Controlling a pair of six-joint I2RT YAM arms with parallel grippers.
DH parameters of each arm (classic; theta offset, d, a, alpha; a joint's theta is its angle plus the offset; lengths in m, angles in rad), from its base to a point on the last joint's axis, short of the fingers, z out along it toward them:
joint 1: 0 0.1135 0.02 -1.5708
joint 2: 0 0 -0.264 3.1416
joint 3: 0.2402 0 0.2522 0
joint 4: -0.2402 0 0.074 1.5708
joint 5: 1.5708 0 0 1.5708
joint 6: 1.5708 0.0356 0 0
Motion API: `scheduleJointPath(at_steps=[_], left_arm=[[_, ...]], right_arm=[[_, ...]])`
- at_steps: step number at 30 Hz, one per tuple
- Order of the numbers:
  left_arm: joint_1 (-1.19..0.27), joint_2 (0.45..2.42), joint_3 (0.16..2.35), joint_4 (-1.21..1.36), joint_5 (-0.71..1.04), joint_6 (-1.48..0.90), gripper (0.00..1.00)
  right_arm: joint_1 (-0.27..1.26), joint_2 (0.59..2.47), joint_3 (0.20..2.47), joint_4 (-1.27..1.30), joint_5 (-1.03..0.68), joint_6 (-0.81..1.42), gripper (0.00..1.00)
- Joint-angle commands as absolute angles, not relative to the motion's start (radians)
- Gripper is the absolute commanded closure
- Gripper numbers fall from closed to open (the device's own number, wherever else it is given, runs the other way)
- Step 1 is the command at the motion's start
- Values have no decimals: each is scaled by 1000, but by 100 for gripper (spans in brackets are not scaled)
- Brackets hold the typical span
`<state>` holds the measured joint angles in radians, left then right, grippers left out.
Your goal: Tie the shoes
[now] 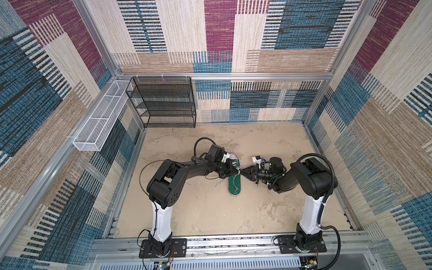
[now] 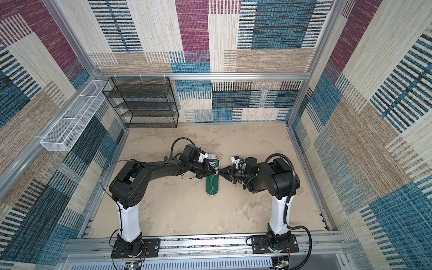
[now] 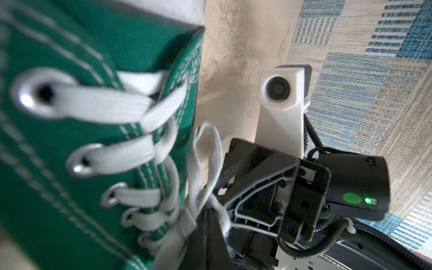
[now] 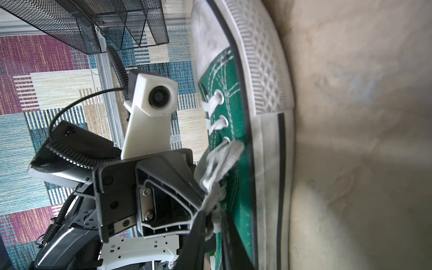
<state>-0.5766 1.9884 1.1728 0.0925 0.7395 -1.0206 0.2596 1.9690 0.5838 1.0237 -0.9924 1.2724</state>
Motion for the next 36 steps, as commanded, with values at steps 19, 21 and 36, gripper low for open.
scheduleJointPath(at_steps=[19,21,36], left_arm=[[-567,1982,1126,259,770,-1113,98],[-567,1987,1124,275,772,-1123,98],[-567,1982,1122,244,781,-1100,99]], right_arm=[[260,1962,555,1100,-992,1327,79],[261,1974,557,1140,-999,1356,79],[260,1987,554,1213,-985,1405,78]])
